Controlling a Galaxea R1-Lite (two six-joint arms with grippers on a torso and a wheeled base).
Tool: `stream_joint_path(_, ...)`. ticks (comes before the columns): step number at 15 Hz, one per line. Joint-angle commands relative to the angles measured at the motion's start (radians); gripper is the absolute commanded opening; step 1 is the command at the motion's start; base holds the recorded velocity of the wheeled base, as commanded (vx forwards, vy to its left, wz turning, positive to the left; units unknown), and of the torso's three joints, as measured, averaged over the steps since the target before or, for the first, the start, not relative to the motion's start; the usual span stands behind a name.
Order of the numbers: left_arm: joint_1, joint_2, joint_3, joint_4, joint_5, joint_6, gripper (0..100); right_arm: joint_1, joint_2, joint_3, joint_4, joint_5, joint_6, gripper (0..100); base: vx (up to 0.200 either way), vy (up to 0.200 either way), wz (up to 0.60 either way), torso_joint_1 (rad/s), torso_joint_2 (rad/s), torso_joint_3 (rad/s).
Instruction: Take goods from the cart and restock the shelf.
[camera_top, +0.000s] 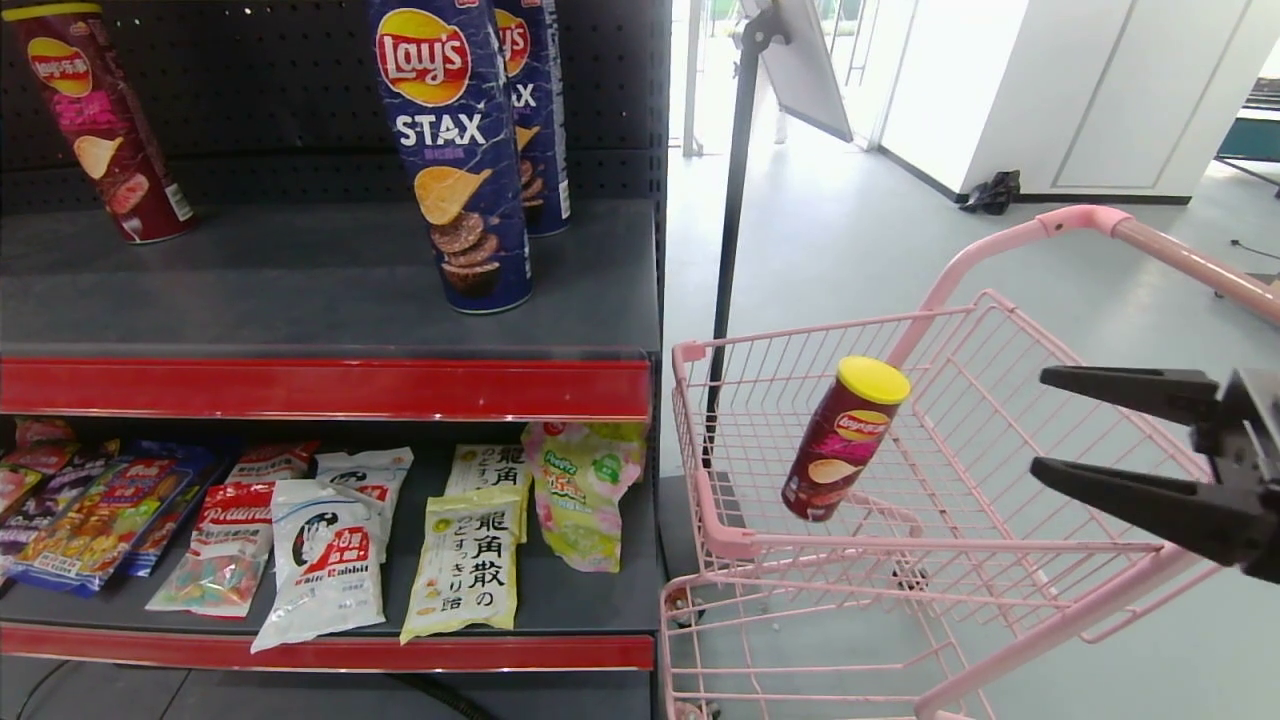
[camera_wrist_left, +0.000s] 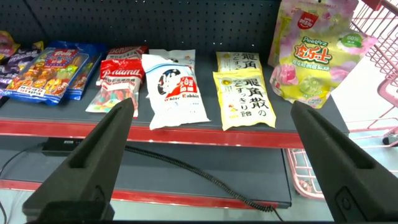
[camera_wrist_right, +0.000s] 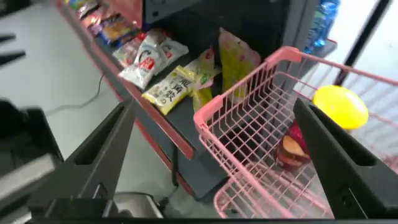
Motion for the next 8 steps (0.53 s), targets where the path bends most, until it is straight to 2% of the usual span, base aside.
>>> stream_joint_path(1, 0.000, 0.000, 0.000, 0.000, 0.000, 0.000, 100, -0.081, 0.252, -0.080, -0.026, 0.142, -0.173, 100, 0.000, 0.000, 0.00, 0.000, 0.00, 0.000)
stream_joint_path(2, 0.000, 0.000, 0.000, 0.000, 0.000, 0.000, 100, -0.112, 0.350, -0.137, -0.019, 0.195, -0.280, 100, 0.000, 0.000, 0.00, 0.000, 0.00, 0.000)
stream_joint_path(3, 0.000, 0.000, 0.000, 0.000, 0.000, 0.000, 100, -0.130, 0.428, -0.184, -0.017, 0.220, -0.309, 100, 0.000, 0.000, 0.00, 0.000, 0.00, 0.000)
stream_joint_path(8, 0.000, 0.000, 0.000, 0.000, 0.000, 0.000, 100, -0.234, 0.738, -0.444, -0.015, 0.224, -0.343, 100, 0.000, 0.000, 0.00, 0.000, 0.00, 0.000)
